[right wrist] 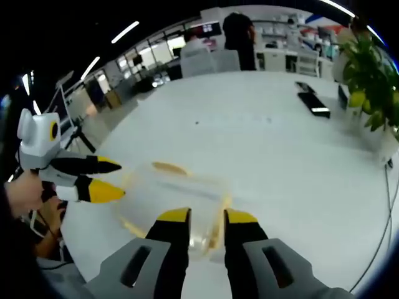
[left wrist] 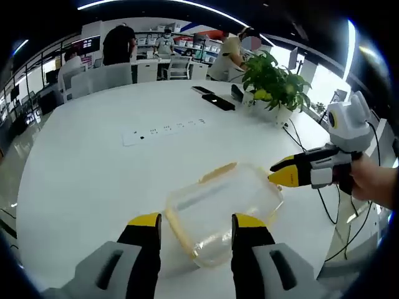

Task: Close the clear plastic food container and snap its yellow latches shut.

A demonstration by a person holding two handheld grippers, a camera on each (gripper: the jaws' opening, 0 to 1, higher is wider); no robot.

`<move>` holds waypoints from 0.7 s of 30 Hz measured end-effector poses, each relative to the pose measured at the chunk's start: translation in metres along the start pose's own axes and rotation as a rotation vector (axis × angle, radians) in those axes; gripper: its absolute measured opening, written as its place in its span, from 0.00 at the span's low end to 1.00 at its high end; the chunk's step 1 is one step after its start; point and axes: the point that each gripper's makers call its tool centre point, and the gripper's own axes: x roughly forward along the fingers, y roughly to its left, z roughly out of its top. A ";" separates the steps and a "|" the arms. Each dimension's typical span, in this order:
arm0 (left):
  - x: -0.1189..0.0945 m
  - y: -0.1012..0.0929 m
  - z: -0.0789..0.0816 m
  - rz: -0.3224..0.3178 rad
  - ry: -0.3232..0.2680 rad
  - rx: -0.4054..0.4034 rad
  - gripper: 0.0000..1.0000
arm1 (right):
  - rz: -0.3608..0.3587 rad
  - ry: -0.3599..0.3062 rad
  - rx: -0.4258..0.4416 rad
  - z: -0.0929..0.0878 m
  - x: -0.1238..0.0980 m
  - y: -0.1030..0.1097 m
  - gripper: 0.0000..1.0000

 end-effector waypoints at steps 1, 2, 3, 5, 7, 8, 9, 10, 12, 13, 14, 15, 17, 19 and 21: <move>0.000 -0.003 0.003 -0.027 -0.003 0.026 0.38 | 0.004 -0.003 -0.009 0.000 -0.002 0.002 0.17; -0.001 -0.003 0.005 -0.030 0.006 0.043 0.38 | 0.012 -0.006 -0.019 0.000 -0.005 0.006 0.16; -0.002 -0.007 0.008 -0.056 0.006 0.084 0.38 | 0.016 -0.006 -0.022 -0.001 -0.006 0.008 0.16; -0.003 -0.018 0.010 -0.111 0.024 0.141 0.38 | 0.032 -0.011 -0.039 -0.001 -0.010 0.015 0.16; -0.003 -0.026 0.012 -0.149 0.035 0.192 0.38 | 0.050 -0.012 -0.050 -0.002 -0.014 0.021 0.16; -0.003 -0.031 0.012 -0.178 0.039 0.208 0.38 | 0.060 -0.012 -0.055 -0.002 -0.014 0.024 0.15; -0.003 -0.033 0.011 -0.189 0.053 0.221 0.38 | 0.066 -0.011 -0.064 -0.003 -0.016 0.027 0.15; -0.002 -0.038 0.012 -0.219 0.062 0.256 0.38 | 0.074 -0.008 -0.072 -0.004 -0.016 0.029 0.15; -0.001 -0.044 0.012 -0.246 0.078 0.303 0.38 | 0.093 -0.003 -0.081 -0.005 -0.017 0.034 0.15; 0.000 -0.046 0.013 -0.252 0.085 0.321 0.38 | 0.098 -0.002 -0.085 -0.005 -0.017 0.035 0.15; 0.001 -0.048 0.014 -0.259 0.085 0.337 0.38 | 0.106 0.003 -0.097 -0.006 -0.017 0.037 0.15; 0.003 -0.049 0.014 -0.265 0.087 0.351 0.37 | 0.109 0.005 -0.103 -0.007 -0.017 0.038 0.14; 0.006 -0.051 0.014 -0.279 0.105 0.370 0.37 | 0.120 0.009 -0.112 -0.008 -0.017 0.040 0.14; 0.010 -0.051 0.016 -0.282 0.104 0.391 0.36 | 0.131 0.013 -0.121 -0.008 -0.017 0.042 0.14; 0.012 -0.052 0.017 -0.298 0.113 0.402 0.34 | 0.151 0.022 -0.127 -0.009 -0.017 0.045 0.14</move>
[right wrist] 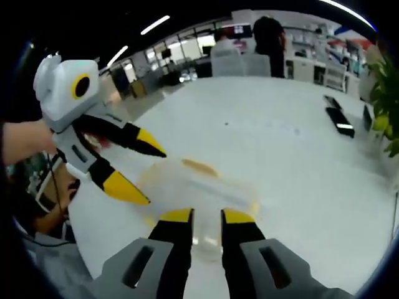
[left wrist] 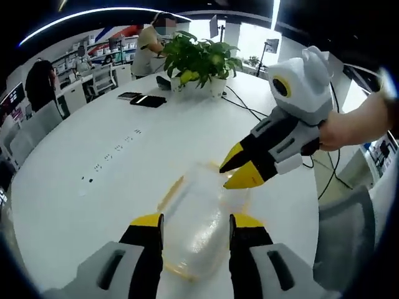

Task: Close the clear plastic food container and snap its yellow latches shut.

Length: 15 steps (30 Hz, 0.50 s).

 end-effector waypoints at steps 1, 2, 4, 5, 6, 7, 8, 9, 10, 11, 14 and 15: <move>0.001 -0.001 0.001 -0.011 -0.001 0.013 0.34 | 0.006 0.006 -0.007 -0.001 0.000 0.001 0.14; 0.002 -0.003 0.002 -0.029 0.001 0.027 0.33 | 0.009 0.011 -0.015 -0.001 0.001 0.002 0.14; 0.004 -0.004 0.002 -0.050 0.022 0.056 0.32 | 0.022 0.023 -0.025 -0.003 0.002 0.004 0.13; 0.005 -0.004 0.002 -0.060 0.027 0.064 0.32 | 0.028 0.028 -0.038 -0.004 0.003 0.005 0.13; 0.007 -0.003 0.002 -0.056 0.035 0.071 0.32 | 0.029 0.032 -0.043 -0.005 0.003 0.005 0.13; 0.008 -0.003 0.003 -0.064 0.041 0.086 0.32 | 0.034 0.036 -0.049 -0.005 0.004 0.006 0.13; 0.009 -0.002 0.003 -0.065 0.043 0.089 0.32 | 0.040 0.041 -0.054 -0.006 0.005 0.007 0.12; 0.010 -0.002 0.004 -0.073 0.046 0.092 0.32 | 0.045 0.043 -0.057 -0.006 0.005 0.007 0.12; 0.011 -0.002 0.005 -0.076 0.051 0.092 0.32 | 0.051 0.048 -0.064 -0.007 0.006 0.008 0.12; 0.013 -0.002 0.005 -0.083 0.057 0.101 0.32 | 0.052 0.052 -0.070 -0.006 0.009 0.006 0.12; 0.017 -0.004 0.005 -0.097 0.070 0.116 0.31 | 0.064 0.061 -0.098 -0.005 0.012 0.004 0.11; 0.018 -0.004 0.005 -0.095 0.074 0.123 0.31 | 0.067 0.062 -0.096 -0.005 0.014 0.003 0.11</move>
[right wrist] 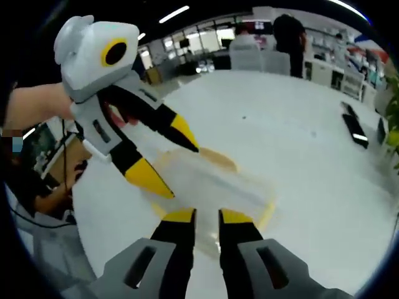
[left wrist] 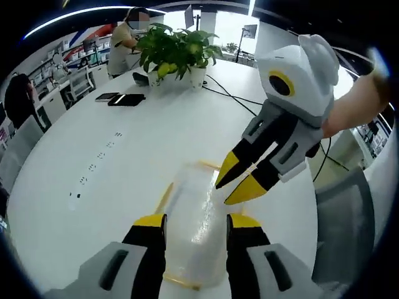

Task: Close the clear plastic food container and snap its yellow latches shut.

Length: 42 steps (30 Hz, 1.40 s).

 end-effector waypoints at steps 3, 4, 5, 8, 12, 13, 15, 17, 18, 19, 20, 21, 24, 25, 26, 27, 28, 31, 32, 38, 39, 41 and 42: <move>0.004 0.000 -0.001 -0.010 0.009 0.006 0.31 | 0.013 0.004 -0.011 -0.001 0.001 0.001 0.10; 0.004 0.001 -0.002 -0.009 0.011 0.005 0.31 | 0.017 0.006 -0.016 0.000 0.005 -0.001 0.10; 0.005 0.001 -0.002 -0.009 0.012 0.007 0.31 | 0.022 0.012 -0.025 0.000 0.007 -0.002 0.10; 0.006 0.002 -0.002 -0.012 0.016 0.007 0.31 | 0.030 0.021 -0.041 -0.001 0.008 -0.002 0.10; 0.009 0.005 -0.006 -0.011 0.025 0.010 0.31 | 0.043 0.027 -0.055 -0.002 0.011 0.000 0.09; 0.010 0.007 -0.007 -0.006 0.029 0.008 0.31 | 0.043 0.026 -0.056 -0.002 0.011 0.000 0.09; 0.011 0.008 -0.008 -0.008 0.030 0.010 0.31 | 0.047 0.026 -0.056 -0.004 0.011 0.003 0.09; 0.011 0.009 -0.009 -0.008 0.035 0.011 0.31 | 0.047 0.025 -0.058 -0.004 0.010 0.004 0.09; 0.011 0.009 -0.009 -0.008 0.035 0.012 0.31 | 0.049 0.026 -0.059 -0.005 0.010 0.005 0.09; 0.011 0.009 -0.008 -0.006 0.034 0.014 0.31 | 0.050 0.027 -0.062 -0.005 0.010 0.006 0.09; 0.011 0.009 -0.008 -0.007 0.034 0.016 0.31 | 0.051 0.028 -0.063 -0.006 0.011 0.006 0.10; 0.011 0.009 -0.008 -0.009 0.035 0.016 0.31 | 0.055 0.028 -0.064 -0.006 0.011 0.008 0.10; 0.011 0.010 -0.008 -0.006 0.035 0.018 0.32 | 0.061 0.031 -0.076 -0.009 0.009 0.014 0.10; 0.012 0.009 -0.006 -0.009 0.030 0.018 0.32 | 0.062 0.031 -0.083 -0.010 0.008 0.014 0.10; 0.012 0.009 -0.006 -0.010 0.030 0.020 0.32 | 0.064 0.031 -0.086 -0.010 0.008 0.014 0.10; 0.013 0.009 -0.006 -0.009 0.032 0.022 0.32 | 0.066 0.034 -0.090 -0.012 0.008 0.015 0.11; 0.013 0.010 -0.006 -0.008 0.035 0.024 0.32 | 0.068 0.037 -0.093 -0.013 0.008 0.015 0.11; 0.015 0.011 -0.005 -0.009 0.037 0.026 0.32 | 0.070 0.037 -0.105 -0.014 0.008 0.016 0.11; 0.016 0.011 -0.005 -0.011 0.040 0.026 0.32 | 0.069 0.039 -0.112 -0.015 0.007 0.017 0.11; 0.020 0.016 -0.005 -0.015 0.045 0.022 0.32 | 0.080 0.043 -0.142 -0.018 0.006 0.024 0.11; 0.020 0.016 -0.005 -0.015 0.047 0.021 0.32 | 0.084 0.042 -0.142 -0.018 0.006 0.025 0.11; 0.021 0.017 -0.005 -0.018 0.048 0.022 0.32 | 0.087 0.040 -0.146 -0.018 0.006 0.027 0.11; 0.022 0.018 -0.006 -0.018 0.050 0.021 0.32 | 0.089 0.038 -0.146 -0.018 0.006 0.027 0.11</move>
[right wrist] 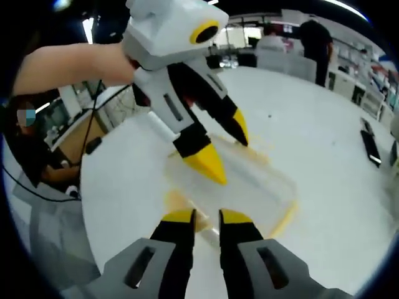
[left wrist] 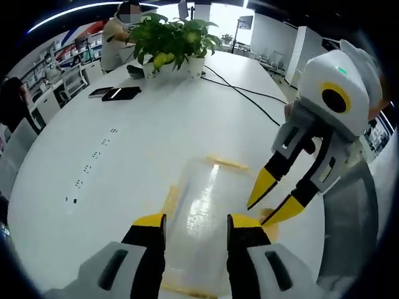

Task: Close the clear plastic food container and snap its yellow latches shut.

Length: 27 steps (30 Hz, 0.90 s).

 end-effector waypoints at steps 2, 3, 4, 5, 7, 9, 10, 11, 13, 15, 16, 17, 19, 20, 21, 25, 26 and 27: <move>0.001 0.002 0.000 -0.001 0.002 -0.002 0.32 | 0.003 0.000 -0.003 0.000 0.001 0.001 0.11; 0.001 0.003 -0.001 -0.001 0.003 -0.006 0.32 | 0.002 0.000 -0.012 0.000 0.001 0.001 0.11; 0.002 0.004 -0.001 -0.004 0.005 -0.009 0.32 | 0.003 0.002 -0.018 -0.001 0.001 0.001 0.12; 0.002 0.005 -0.002 -0.005 0.007 -0.010 0.32 | 0.005 0.003 -0.032 -0.001 0.001 0.003 0.12; 0.004 0.007 -0.003 -0.008 0.012 -0.012 0.32 | 0.003 0.009 -0.087 -0.002 0.000 0.005 0.13; 0.004 0.008 -0.002 -0.012 0.008 -0.008 0.32 | -0.004 0.016 -0.143 -0.004 0.000 0.006 0.14; 0.005 0.009 -0.001 -0.015 0.009 -0.013 0.32 | -0.010 0.013 -0.179 -0.003 0.001 0.008 0.15; 0.005 0.010 -0.001 -0.016 0.009 -0.015 0.33 | -0.012 0.015 -0.207 -0.004 0.001 0.009 0.15; 0.006 0.011 -0.001 -0.018 0.014 -0.012 0.33 | -0.024 0.021 -0.271 -0.005 0.002 0.009 0.16; 0.007 0.011 0.000 -0.023 0.016 -0.008 0.33 | -0.038 0.022 -0.341 -0.005 0.003 0.009 0.16; 0.007 0.011 -0.001 -0.026 0.018 -0.006 0.34 | -0.041 0.023 -0.353 -0.005 0.003 0.009 0.17; 0.008 0.011 -0.001 -0.032 0.020 -0.004 0.34 | -0.044 0.029 -0.392 -0.007 0.004 0.010 0.17; 0.009 0.013 -0.002 -0.039 0.025 -0.004 0.35 | -0.057 0.033 -0.437 -0.008 0.003 0.011 0.16; 0.009 0.013 -0.003 -0.047 0.025 -0.004 0.35 | -0.060 0.029 -0.454 -0.008 0.003 0.012 0.17; 0.009 0.013 -0.003 -0.056 0.029 -0.009 0.35 | -0.064 0.030 -0.481 -0.009 0.004 0.012 0.18; 0.012 0.013 -0.006 -0.080 0.047 0.001 0.36 | -0.092 0.032 -0.585 -0.009 0.006 0.009 0.20; 0.012 0.013 -0.007 -0.086 0.050 0.005 0.36 | -0.096 0.032 -0.597 -0.009 0.006 0.009 0.21; 0.013 0.013 -0.006 -0.095 0.050 -0.003 0.36 | -0.095 0.030 -0.624 -0.010 0.007 0.009 0.21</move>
